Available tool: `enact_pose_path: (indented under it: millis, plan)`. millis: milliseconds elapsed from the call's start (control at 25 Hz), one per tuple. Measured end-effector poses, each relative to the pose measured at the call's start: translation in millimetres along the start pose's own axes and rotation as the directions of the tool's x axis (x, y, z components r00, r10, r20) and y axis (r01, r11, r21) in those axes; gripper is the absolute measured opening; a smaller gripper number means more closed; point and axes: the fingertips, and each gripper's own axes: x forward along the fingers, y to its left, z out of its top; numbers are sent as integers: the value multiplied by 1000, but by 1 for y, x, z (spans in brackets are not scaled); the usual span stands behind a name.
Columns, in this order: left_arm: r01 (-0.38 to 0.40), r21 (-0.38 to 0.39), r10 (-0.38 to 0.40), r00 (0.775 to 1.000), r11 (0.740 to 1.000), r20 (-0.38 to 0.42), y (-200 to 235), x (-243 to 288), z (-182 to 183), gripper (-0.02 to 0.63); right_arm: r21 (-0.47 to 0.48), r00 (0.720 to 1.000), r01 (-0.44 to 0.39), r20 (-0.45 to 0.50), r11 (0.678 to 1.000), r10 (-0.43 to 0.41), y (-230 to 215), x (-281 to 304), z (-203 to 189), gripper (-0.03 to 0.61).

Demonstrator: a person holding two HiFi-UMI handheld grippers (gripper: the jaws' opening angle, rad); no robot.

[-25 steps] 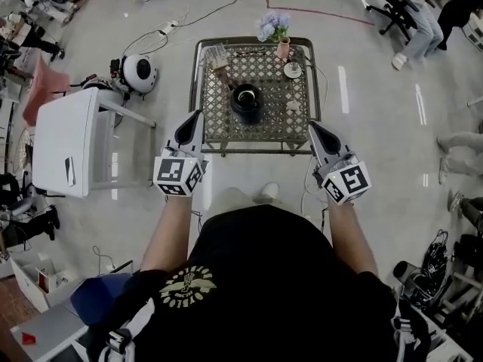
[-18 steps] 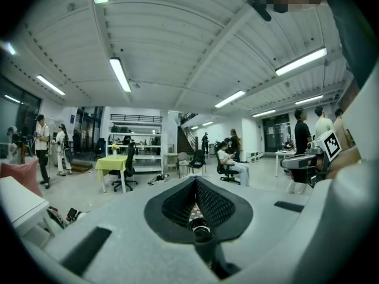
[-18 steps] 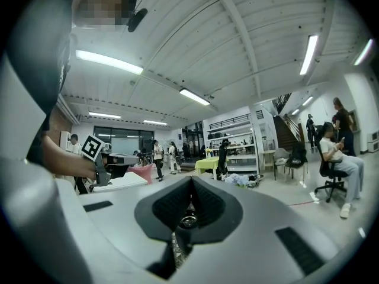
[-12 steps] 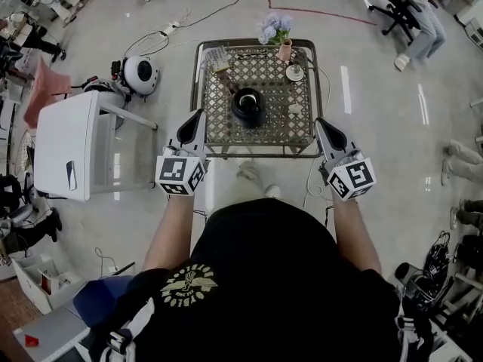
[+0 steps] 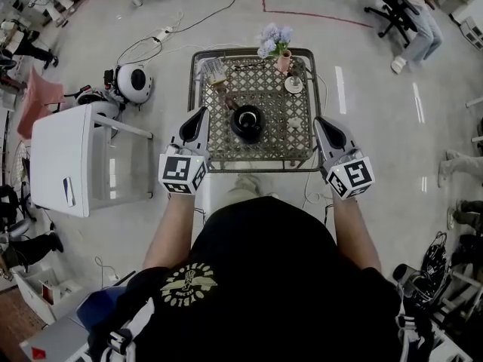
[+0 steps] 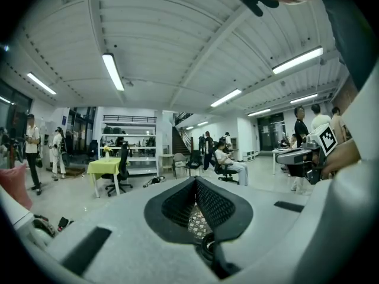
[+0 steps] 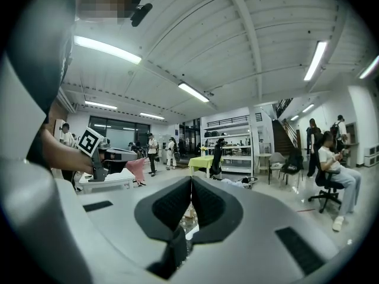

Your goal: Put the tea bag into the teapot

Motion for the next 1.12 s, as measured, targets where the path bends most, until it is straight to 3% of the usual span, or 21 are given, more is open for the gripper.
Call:
enact_pose_path:
  millis: [240, 760, 880, 1120]
  plan:
    - [11, -15, -12, 999, 1000, -32, 25, 24, -9, -5, -2, 1000, 4, -20, 1000, -4, -10, 43, 0, 9]
    - [70, -33, -72, 993, 997, -98, 35, 64, -26, -5, 23, 993, 47, -114, 999, -44, -45, 82, -29, 12]
    - [77, -50, -83, 989, 996, -119, 37, 74, -37, -5, 51, 989, 44, -143, 998, -36, -52, 87, -47, 125]
    - [100, -69, -111, 978, 993, -176, 35, 88, -62, -5, 116, 964, 72, -263, 991, -40, -64, 94, -110, 133]
